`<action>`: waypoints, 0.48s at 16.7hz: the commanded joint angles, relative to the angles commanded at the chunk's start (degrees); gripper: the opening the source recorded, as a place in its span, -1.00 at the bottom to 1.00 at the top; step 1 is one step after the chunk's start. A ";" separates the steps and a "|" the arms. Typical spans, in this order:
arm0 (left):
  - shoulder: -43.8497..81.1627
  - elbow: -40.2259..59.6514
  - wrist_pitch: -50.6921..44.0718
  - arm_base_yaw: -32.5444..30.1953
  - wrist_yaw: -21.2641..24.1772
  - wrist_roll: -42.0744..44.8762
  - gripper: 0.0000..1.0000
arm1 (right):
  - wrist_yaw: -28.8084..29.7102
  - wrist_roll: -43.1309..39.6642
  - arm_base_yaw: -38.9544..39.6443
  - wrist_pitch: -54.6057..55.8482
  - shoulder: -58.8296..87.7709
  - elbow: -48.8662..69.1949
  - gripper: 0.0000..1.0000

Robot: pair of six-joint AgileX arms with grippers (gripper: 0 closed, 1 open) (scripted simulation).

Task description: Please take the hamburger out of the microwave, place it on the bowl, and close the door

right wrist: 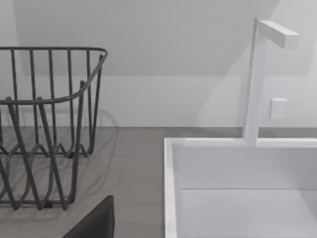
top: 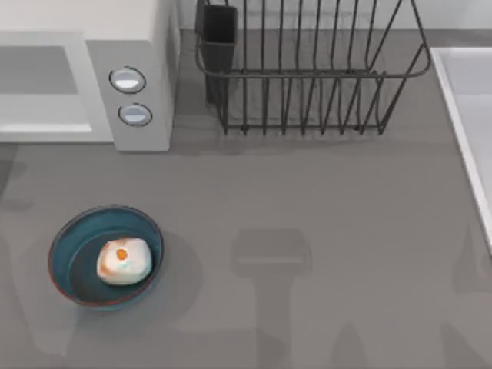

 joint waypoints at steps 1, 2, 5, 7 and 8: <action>5.60 4.48 -2.05 3.90 2.80 2.68 -1.00 | 0.00 0.00 0.00 0.00 0.00 0.00 1.00; 10.98 8.74 -4.06 7.73 5.48 5.29 -1.00 | 0.00 0.00 0.00 0.00 0.00 0.00 1.00; 25.49 19.73 -9.73 18.42 12.54 12.69 -1.00 | 0.00 0.00 0.00 0.00 0.00 0.00 1.00; 33.63 25.05 -13.08 24.21 16.39 17.07 -1.00 | 0.00 0.00 0.00 0.00 0.00 0.00 1.00; 37.04 26.90 -14.52 26.53 18.00 18.95 -1.00 | 0.00 0.00 0.00 0.00 0.00 0.00 1.00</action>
